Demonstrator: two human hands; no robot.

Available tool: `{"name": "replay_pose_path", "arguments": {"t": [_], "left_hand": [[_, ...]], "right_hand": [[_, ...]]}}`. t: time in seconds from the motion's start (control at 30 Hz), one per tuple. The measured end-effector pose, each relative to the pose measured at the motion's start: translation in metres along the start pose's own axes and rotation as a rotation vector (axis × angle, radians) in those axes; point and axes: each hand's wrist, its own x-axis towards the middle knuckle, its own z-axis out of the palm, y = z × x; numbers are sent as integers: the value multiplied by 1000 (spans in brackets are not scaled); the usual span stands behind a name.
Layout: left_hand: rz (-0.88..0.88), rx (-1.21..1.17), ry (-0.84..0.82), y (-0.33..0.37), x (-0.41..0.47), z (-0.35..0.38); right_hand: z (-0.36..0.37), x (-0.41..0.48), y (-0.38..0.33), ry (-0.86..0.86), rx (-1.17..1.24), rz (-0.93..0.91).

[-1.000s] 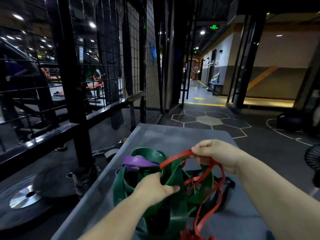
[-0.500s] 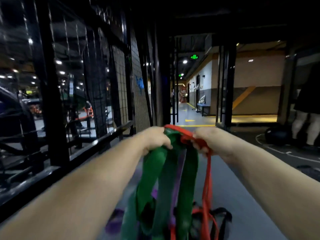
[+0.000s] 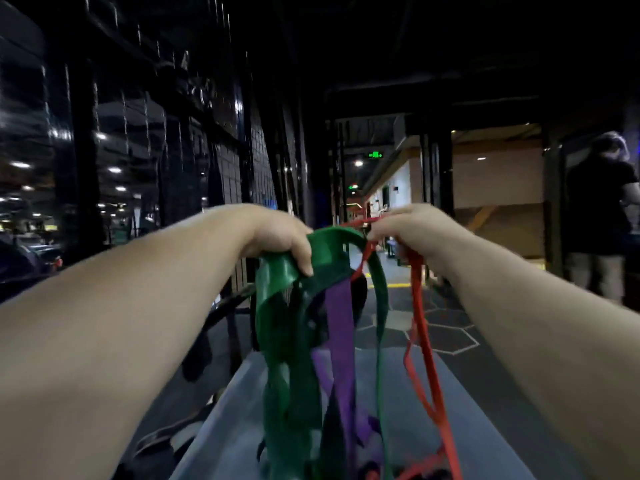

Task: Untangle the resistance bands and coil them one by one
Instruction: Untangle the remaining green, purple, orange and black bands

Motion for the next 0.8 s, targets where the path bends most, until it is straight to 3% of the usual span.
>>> {"name": "replay_pose_path", "arguments": {"t": [0.13,0.27,0.43,0.57,0.8], "left_hand": [[0,-246,-105,-48,16,48],[67,-507,-140,-87,25,91],[65,-801,-27,-110,34,138],[-11,-770,109,-113,35,151],[82,-542,-43,-124,9,150]], "right_hand": [[35,-19,42,-134,124,277],[55,-35,59,-184,242,272],[69,-39,66,-264,62,200],[72,-39,73,-352,20,173],[69,-38,103,-181,-418,115]]}}
